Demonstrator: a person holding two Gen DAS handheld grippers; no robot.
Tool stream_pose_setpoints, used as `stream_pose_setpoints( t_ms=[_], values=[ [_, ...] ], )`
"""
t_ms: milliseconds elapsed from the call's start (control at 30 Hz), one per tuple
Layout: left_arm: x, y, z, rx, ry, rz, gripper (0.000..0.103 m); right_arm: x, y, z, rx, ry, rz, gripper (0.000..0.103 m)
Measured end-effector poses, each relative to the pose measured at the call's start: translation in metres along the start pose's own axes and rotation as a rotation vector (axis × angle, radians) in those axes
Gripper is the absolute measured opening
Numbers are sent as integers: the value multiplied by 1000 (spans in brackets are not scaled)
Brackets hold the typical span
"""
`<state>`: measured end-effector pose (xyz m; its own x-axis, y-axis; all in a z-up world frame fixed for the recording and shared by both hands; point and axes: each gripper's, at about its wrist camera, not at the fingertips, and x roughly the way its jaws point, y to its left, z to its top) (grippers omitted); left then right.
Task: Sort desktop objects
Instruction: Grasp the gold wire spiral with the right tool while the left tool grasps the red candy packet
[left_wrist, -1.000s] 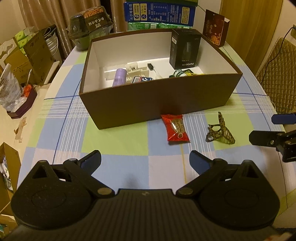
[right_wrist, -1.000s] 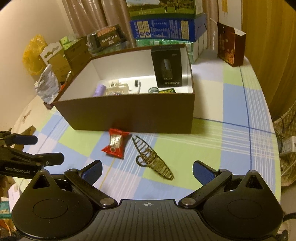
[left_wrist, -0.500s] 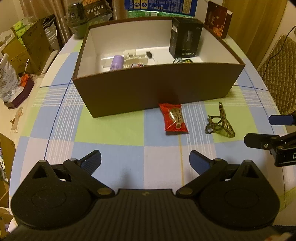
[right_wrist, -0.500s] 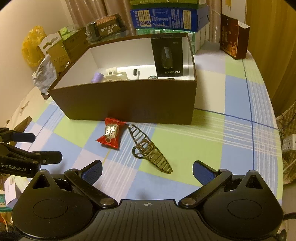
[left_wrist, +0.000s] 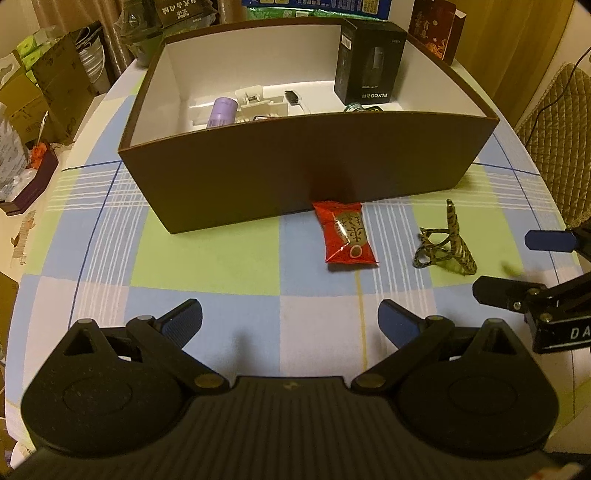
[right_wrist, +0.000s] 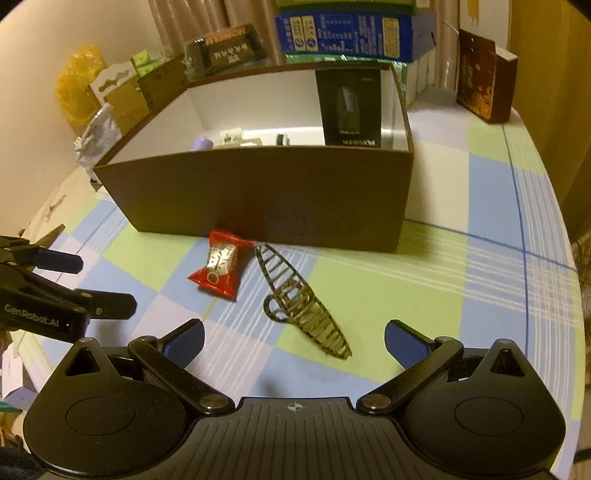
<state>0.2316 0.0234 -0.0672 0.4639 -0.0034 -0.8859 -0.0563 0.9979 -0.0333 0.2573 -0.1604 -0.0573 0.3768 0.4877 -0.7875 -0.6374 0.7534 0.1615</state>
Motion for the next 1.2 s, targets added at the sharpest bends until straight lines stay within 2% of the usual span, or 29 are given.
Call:
stream_pose_setpoints(
  t_ms=[200, 267, 700, 900, 933, 1200],
  values=[
    [13, 0, 5, 14, 12, 0, 100, 12, 1, 0, -67, -20, -21, 97],
    [16, 0, 7, 19, 11, 1, 100, 17, 0, 0, -75, -18, -24, 89],
    [31, 2, 20, 35, 19, 2, 100, 46, 5, 6, -156, -14, -9, 61],
    [35, 3, 23, 40, 25, 2, 100, 53, 6, 3, -165, 4, -23, 43],
    [36, 4, 23, 41, 26, 2, 100, 54, 5, 3, -161, 12, -25, 37],
    [41, 2, 26, 57, 33, -6, 100, 49, -7, -1, -99, 12, -104, 27]
  ],
)
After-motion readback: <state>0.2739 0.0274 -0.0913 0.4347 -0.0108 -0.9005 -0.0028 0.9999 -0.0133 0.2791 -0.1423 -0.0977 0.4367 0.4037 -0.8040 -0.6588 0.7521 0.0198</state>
